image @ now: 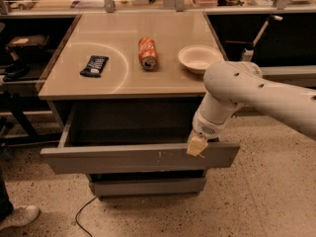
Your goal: Open top drawer
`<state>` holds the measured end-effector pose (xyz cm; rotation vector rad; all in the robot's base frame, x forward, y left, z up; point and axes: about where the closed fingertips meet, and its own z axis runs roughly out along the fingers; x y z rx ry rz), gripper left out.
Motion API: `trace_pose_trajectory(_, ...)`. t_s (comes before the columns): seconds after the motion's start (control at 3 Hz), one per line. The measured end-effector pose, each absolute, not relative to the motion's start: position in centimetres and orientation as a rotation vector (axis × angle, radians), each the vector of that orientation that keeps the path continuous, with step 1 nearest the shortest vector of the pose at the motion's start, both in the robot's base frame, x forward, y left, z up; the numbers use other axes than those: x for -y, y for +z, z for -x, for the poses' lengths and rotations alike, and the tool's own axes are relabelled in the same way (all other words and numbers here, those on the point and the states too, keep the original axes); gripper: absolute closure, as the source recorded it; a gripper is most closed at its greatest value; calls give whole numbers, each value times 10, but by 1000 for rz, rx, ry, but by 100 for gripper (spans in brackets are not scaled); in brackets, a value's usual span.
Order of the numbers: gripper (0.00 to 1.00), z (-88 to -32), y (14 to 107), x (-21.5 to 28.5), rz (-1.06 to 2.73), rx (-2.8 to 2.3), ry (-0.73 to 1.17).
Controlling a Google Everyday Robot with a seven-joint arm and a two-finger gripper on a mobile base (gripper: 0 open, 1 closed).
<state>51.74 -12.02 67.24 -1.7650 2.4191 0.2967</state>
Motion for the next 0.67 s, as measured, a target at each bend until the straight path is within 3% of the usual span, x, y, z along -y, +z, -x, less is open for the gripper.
trace_pose_trajectory(0.67,100,-502,674,124,1740,-2456,303)
